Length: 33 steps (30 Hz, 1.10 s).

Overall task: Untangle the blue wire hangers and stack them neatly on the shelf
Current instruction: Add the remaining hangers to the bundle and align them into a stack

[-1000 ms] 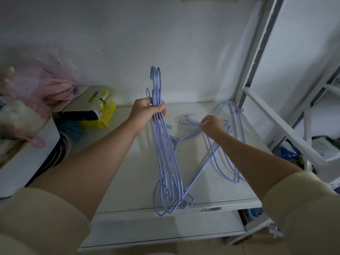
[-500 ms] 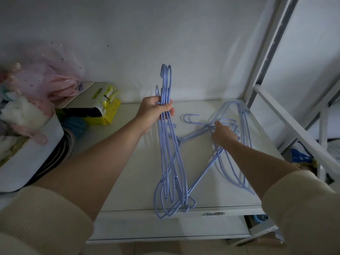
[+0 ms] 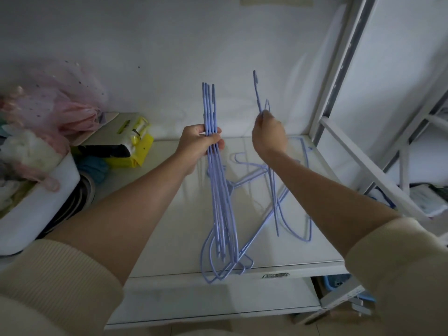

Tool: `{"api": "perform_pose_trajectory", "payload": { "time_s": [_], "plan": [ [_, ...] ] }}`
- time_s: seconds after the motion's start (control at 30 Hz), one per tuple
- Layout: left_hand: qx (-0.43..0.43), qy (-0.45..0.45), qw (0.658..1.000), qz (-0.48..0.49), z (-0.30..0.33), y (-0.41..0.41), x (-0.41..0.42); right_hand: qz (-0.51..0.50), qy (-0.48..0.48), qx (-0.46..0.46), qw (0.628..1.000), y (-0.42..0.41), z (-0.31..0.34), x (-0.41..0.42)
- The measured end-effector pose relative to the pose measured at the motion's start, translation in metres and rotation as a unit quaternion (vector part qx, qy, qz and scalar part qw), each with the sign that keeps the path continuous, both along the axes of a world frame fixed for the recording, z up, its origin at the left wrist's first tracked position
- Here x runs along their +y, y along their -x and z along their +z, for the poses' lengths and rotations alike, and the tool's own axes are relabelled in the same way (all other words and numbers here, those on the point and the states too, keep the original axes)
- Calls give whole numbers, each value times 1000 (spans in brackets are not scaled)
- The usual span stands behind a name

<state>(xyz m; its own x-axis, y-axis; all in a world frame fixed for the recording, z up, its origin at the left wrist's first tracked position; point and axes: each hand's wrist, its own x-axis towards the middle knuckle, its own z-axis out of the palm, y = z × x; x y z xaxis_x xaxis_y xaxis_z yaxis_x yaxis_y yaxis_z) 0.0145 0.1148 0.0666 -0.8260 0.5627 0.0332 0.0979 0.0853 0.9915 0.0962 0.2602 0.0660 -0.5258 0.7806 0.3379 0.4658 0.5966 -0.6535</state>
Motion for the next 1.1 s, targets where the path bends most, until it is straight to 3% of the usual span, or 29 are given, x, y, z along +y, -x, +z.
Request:
{"api": "perform_pose_trajectory", "payload": {
  "time_s": [0.1,0.3,0.53,0.73,0.8,0.93,1.1],
  "plan": [
    [1,-6,1000,14,5,-1,-1,37,44,62,996,14,6,-22],
    [46,17,999,6,13,0,-6,104,190,96,971,29,9,-57],
    [90,51,994,40,13,13,-14,195,410,91,886,41,21,-87],
    [107,48,991,62,5,22,-19,250,477,104,836,47,27,-95],
    [92,25,993,62,1,26,-22,242,453,86,854,48,19,-87],
    [104,40,992,52,-9,29,-27,138,347,35,927,43,-13,-41],
    [43,-2,999,15,-20,31,-24,50,280,-124,951,19,-62,15]
  ]
}}
